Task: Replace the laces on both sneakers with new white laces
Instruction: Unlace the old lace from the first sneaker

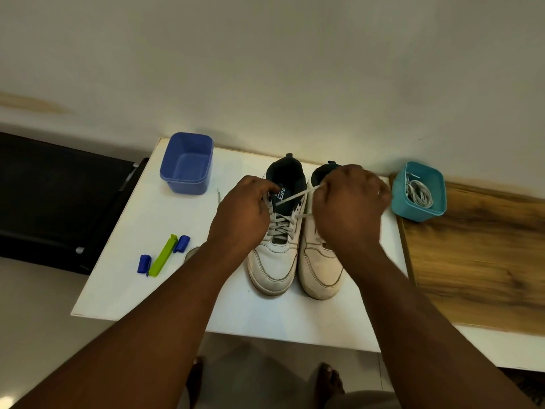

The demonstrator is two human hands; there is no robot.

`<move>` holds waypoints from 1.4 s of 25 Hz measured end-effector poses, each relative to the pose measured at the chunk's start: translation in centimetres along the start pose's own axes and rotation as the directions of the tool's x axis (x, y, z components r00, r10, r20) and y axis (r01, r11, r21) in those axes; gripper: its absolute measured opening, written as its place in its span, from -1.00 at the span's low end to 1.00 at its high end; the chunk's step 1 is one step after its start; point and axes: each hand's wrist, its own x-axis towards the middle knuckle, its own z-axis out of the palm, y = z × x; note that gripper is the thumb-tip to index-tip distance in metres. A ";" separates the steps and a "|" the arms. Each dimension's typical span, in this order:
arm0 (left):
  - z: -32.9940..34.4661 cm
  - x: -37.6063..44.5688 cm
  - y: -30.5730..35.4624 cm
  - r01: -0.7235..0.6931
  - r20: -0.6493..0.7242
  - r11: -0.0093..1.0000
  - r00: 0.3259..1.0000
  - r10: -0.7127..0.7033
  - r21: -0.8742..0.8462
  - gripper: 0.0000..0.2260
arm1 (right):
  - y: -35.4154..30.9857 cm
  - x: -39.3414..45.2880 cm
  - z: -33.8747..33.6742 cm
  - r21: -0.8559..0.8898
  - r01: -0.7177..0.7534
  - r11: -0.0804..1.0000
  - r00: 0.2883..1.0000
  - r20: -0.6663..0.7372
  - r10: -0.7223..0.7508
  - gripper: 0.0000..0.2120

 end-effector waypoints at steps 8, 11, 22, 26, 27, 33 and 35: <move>0.2 0.1 0.1 0.008 -0.008 1.000 1.000 -0.008 -0.023 -0.69 | -1.4 -1.1 1.8 0.185 0.246 0.951 0.953 0.130 -0.272 -0.71; 0.0 0.0 0.0 0.017 0.002 0.999 1.000 -0.017 -0.042 -0.68 | -2.1 -1.4 2.6 0.194 0.241 0.951 0.947 0.168 -0.274 -0.84; 0.6 -0.1 0.0 -0.018 0.005 0.997 1.000 0.017 0.070 -0.78 | 2.0 1.6 -5.1 -0.202 -0.103 0.974 0.872 0.453 0.186 -0.82; 0.9 -0.4 0.0 -0.068 0.083 0.965 0.995 0.049 0.253 -0.82 | 2.4 1.9 -5.7 -0.259 -0.155 0.953 0.890 0.382 0.249 -0.83; 0.9 -0.4 -0.1 -0.065 0.092 0.964 0.995 0.042 0.259 -0.82 | 2.6 2.0 -5.7 -0.265 -0.178 0.948 0.904 0.337 0.263 -0.82; 0.4 -0.3 0.2 -0.019 0.048 0.977 0.999 0.009 0.211 -0.83 | 1.7 1.6 -3.9 -0.168 -0.019 0.986 0.987 0.156 0.045 -0.73; 0.4 -0.3 0.3 0.014 0.041 0.991 0.999 -0.020 0.132 -0.83 | 0.3 1.1 -3.0 0.030 0.177 0.984 0.968 0.176 -0.179 -0.72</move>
